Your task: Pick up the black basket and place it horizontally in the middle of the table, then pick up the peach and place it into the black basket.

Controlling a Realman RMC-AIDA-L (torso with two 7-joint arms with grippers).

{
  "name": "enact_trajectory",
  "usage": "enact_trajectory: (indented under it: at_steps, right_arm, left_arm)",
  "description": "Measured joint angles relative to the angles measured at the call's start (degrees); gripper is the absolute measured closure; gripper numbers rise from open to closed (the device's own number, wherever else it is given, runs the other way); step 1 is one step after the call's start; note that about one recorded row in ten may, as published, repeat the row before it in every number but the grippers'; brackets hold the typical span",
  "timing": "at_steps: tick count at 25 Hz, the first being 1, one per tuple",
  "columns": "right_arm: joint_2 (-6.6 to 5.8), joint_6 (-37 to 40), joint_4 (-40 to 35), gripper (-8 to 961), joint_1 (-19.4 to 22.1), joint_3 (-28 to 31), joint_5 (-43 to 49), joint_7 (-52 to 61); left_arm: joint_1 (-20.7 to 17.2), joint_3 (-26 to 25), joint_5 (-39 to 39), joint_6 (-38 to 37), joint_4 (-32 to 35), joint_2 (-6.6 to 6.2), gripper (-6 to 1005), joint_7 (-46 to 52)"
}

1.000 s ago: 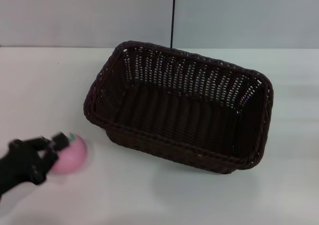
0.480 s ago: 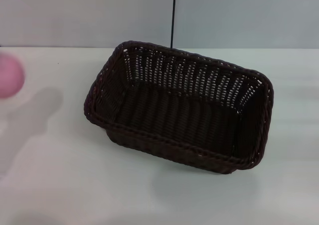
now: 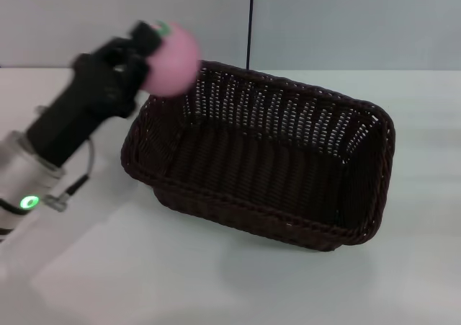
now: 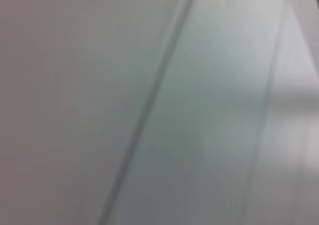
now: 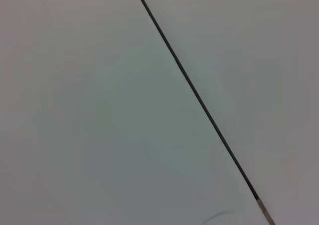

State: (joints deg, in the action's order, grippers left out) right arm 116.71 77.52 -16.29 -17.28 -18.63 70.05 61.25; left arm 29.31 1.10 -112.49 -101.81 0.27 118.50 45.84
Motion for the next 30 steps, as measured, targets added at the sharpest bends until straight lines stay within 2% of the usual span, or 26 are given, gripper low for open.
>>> enact_trajectory:
  at_steps: [4,10,15,17,18,23,24,25,26,29,30]
  right_arm:
    - [0.0,0.0,0.04,411,0.08,0.0,0.0,0.0]
    - [0.1,0.05,0.04,411,-0.23,0.07,0.0,0.03]
    - [0.09,0.05,0.04,410,-0.27,0.09,0.0,0.04]
    - [0.09,0.05,0.04,410,-0.28,0.13,0.0,0.04]
    - [0.09,0.05,0.04,410,-0.32,0.31,0.0,0.04]
    - [0.1,0.19,0.02,410,-0.32,1.91,0.0,0.04]
    - [0.13,0.31,-0.01,410,-0.24,2.05,0.0,0.04]
    - [0.23,0.47,-0.18,410,-0.1,2.19,0.0,0.04]
    - [0.23,0.47,-0.18,410,-0.1,2.19,0.0,0.04]
    - [0.57,0.51,-0.3,410,-0.01,3.48,-0.05,0.04]
    - [0.71,0.53,-0.36,410,0.06,4.07,-0.06,0.04]
  left_arm:
    - [1.12,2.07,-0.02,2.61,-0.85,0.06,922,-0.01]
    - [1.55,2.08,-0.04,5.21,-2.54,0.16,746,-0.68]
    - [1.14,0.97,0.5,4.35,-3.23,0.05,546,-0.71]
    - [0.72,0.09,0.52,3.8,-3.16,0.03,394,-0.72]
    - [0.27,-0.84,0.52,3.13,-3.06,-0.01,318,-0.8]
    - [-3.4,-7.21,0.59,-0.96,-2.77,-0.19,254,-3.36]
    - [-5.81,-11.44,0.6,-2.11,-2.7,-0.2,242,-5.2]
    - [-7.0,-13.51,0.6,-2.41,-2.71,-0.2,229,-5.88]
    - [-7.0,-13.51,0.6,-2.41,-2.71,-0.2,216,-5.88]
    - [-10.45,-20.56,0.61,-3.02,-2.2,-0.31,192,-8.26]
    - [-12.69,-25.35,0.66,-3.3,-1.42,-0.41,192,-10.45]
